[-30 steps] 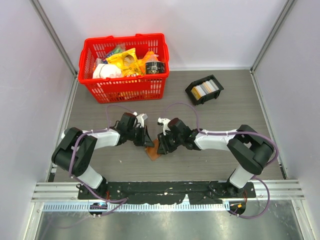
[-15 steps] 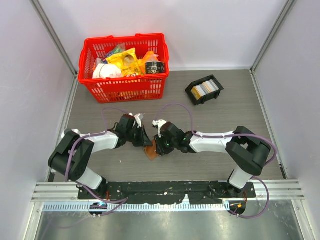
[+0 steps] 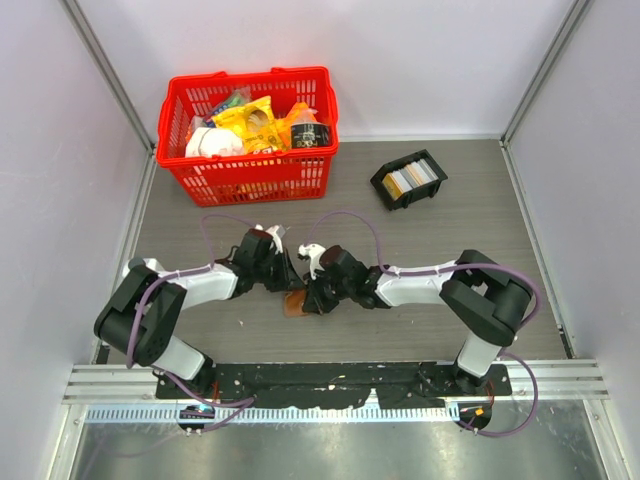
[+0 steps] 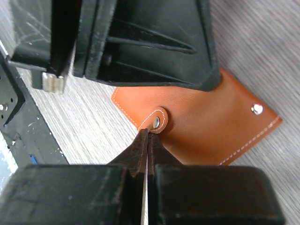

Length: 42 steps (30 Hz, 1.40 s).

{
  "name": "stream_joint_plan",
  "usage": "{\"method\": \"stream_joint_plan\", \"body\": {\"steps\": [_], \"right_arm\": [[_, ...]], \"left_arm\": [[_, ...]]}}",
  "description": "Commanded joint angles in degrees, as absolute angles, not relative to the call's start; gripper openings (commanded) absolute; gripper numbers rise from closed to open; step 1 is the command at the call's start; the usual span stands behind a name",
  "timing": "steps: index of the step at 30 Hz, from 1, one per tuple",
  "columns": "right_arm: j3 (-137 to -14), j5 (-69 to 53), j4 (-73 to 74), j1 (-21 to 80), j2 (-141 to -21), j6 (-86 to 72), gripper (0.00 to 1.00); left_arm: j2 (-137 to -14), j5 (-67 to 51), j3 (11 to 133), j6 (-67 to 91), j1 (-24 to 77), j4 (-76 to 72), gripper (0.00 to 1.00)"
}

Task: Put the credit cards into the card holder
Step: Open the card holder at the center of the board.

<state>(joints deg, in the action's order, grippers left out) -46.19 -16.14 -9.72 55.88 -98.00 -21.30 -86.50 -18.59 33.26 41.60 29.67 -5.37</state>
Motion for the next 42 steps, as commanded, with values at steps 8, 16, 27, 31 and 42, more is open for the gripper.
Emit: {"method": "stream_joint_plan", "body": {"steps": [8, 16, 27, 31, 42], "right_arm": [[-45.88, -23.26, -10.9, 61.44, -102.92, -22.3, 0.01], [-41.22, -17.49, -23.88, 58.45, -105.29, -39.35, 0.21], [-43.5, -6.25, -17.14, 56.78, -105.91, -44.65, 0.23], [-45.0, -11.07, -18.28, 57.74, -105.56, -34.5, 0.04], [-46.76, -17.48, -12.14, 62.31, -99.76, -11.53, 0.04]], "left_arm": [[-88.51, -8.35, 31.82, 45.88, 31.38, -5.27, 0.0], [-85.17, -10.02, 27.95, 47.99, 31.9, -7.03, 0.0], [-81.48, -7.83, 24.52, 50.45, 34.54, -6.33, 0.0], [-80.24, -6.51, 24.17, 50.98, 34.54, -5.54, 0.0], [-82.44, -1.94, 26.63, 53.26, 34.54, -2.2, 0.0]]}}
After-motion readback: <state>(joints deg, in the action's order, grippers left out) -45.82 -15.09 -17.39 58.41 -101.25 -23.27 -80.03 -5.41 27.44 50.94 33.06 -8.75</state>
